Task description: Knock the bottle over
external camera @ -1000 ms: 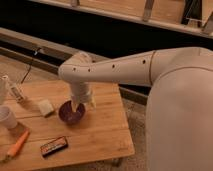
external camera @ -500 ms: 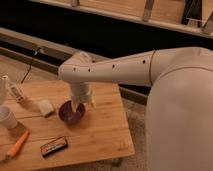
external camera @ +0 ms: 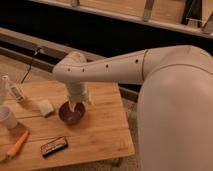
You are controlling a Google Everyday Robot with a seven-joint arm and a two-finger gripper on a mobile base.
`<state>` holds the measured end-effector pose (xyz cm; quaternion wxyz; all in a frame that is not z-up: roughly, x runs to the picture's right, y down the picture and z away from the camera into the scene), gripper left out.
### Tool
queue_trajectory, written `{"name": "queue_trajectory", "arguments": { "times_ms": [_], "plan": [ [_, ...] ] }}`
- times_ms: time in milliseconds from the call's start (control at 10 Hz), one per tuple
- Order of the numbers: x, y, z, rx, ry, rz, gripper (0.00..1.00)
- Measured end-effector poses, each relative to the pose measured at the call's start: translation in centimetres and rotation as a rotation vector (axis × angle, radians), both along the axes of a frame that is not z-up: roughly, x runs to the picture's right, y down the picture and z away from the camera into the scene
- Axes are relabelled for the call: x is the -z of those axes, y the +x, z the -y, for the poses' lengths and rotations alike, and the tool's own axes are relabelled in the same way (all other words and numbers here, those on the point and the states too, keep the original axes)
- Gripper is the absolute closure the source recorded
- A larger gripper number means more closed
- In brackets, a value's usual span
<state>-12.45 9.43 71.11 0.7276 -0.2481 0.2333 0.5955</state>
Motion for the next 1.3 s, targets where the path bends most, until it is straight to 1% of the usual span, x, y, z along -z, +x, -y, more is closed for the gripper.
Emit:
{"name": "queue_trajectory", "arguments": {
  "times_ms": [200, 300, 400, 600, 1000, 1100, 1300],
  "plan": [
    [-0.4, -2.3, -0.1, 0.093, -0.003, 0.034, 0.35],
    [-0.8, -4.2, 0.2, 0.145, 0.004, 0.066, 0.35],
    [-1.0, -4.9, 0.4, 0.163, 0.009, 0.076, 0.35],
    [-1.7, -8.3, 1.5, 0.231, 0.033, 0.132, 0.35],
    [-3.2, -16.3, 2.8, 0.355, 0.051, 0.266, 0.35],
    [-3.4, -17.6, 3.0, 0.373, 0.056, 0.288, 0.35],
    [-4.1, -22.3, 3.9, 0.443, 0.076, 0.362, 0.35]
  ]
}}
